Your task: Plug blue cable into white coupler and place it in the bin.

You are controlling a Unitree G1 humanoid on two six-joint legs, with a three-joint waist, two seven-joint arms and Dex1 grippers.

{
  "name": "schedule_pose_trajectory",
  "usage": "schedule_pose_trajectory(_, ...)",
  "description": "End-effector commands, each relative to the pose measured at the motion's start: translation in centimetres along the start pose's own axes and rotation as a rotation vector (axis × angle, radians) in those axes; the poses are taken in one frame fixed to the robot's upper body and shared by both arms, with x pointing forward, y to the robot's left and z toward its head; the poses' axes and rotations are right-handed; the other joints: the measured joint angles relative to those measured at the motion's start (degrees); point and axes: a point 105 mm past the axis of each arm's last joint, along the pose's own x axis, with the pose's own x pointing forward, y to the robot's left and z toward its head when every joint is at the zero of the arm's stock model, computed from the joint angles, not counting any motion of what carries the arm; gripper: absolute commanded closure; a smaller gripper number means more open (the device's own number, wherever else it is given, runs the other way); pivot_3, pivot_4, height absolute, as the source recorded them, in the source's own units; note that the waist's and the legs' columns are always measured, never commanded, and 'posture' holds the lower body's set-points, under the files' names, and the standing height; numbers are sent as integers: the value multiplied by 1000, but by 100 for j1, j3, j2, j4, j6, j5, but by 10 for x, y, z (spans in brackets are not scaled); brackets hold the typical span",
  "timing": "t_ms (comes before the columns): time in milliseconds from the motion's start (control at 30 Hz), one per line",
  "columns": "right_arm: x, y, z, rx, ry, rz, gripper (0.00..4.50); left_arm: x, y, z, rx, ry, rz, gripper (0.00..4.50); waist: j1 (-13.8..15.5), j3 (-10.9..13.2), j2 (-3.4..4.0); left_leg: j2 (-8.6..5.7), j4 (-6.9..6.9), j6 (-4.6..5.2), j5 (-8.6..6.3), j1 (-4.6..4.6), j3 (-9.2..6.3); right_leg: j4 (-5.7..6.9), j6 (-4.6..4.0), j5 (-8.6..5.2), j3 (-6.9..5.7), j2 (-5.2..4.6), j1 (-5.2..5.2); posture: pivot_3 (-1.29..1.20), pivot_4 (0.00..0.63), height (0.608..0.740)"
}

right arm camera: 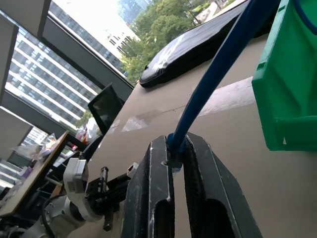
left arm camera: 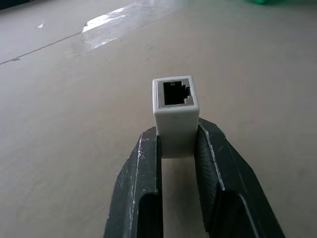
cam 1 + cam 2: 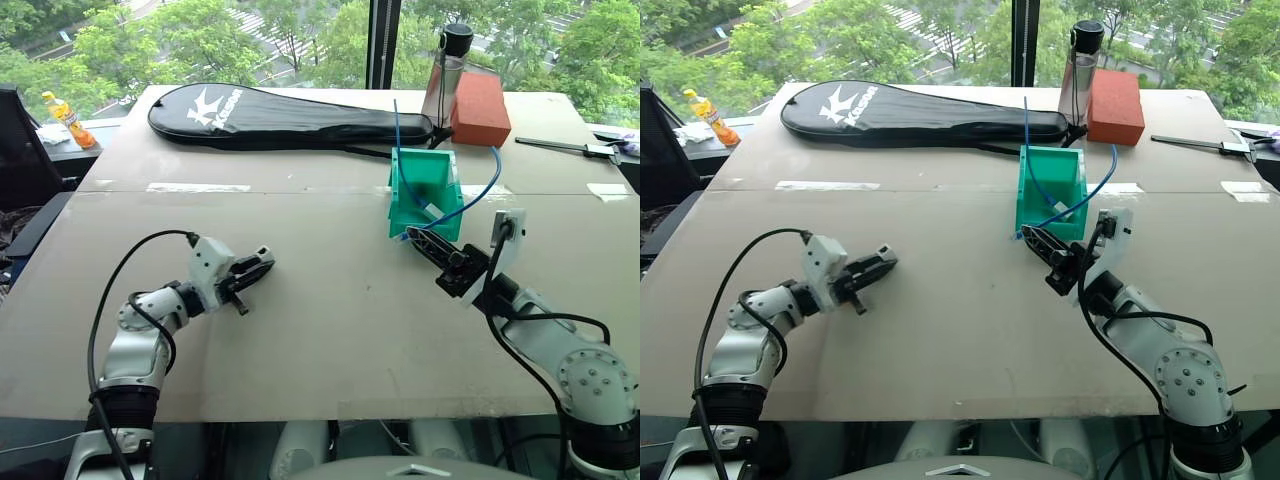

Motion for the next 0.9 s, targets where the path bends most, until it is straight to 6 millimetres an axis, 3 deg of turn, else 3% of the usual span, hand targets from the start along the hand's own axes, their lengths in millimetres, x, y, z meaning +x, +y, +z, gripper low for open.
schedule_pose_trajectory(33,-6,6,22,-182,-20,44,4500,28,-23,35,70,-99,-144,4194,41,-1,-1,-3,0,1,0,-1,0,0,-1,0,-2,-3,0,0,150,740)
schedule_pose_trajectory(167,-12,-2,34,-351,46,64,4500,62,-54,41,36,-113,-318,4194,78,-1,-2,-5,1,3,-1,2,6,-1,12,6,-6,32,1,0,150,740)
schedule_pose_trajectory(333,-13,-6,36,-539,189,133,4500,92,-70,45,59,-92,-441,4194,67,0,-4,-3,1,4,-1,0,7,-2,19,10,-2,51,-1,0,150,740)
schedule_pose_trajectory(533,1,-7,32,-717,320,220,4500,105,-73,35,135,-4,-493,4194,46,0,-3,2,0,4,-1,4,9,0,20,10,3,63,-4,0,150,740)
schedule_pose_trajectory(900,45,-2,-10,-900,501,479,4500,108,-79,21,196,44,-528,4194,85,0,-4,-1,5,4,-2,-3,6,-2,21,10,1,59,-5,0,150,740)
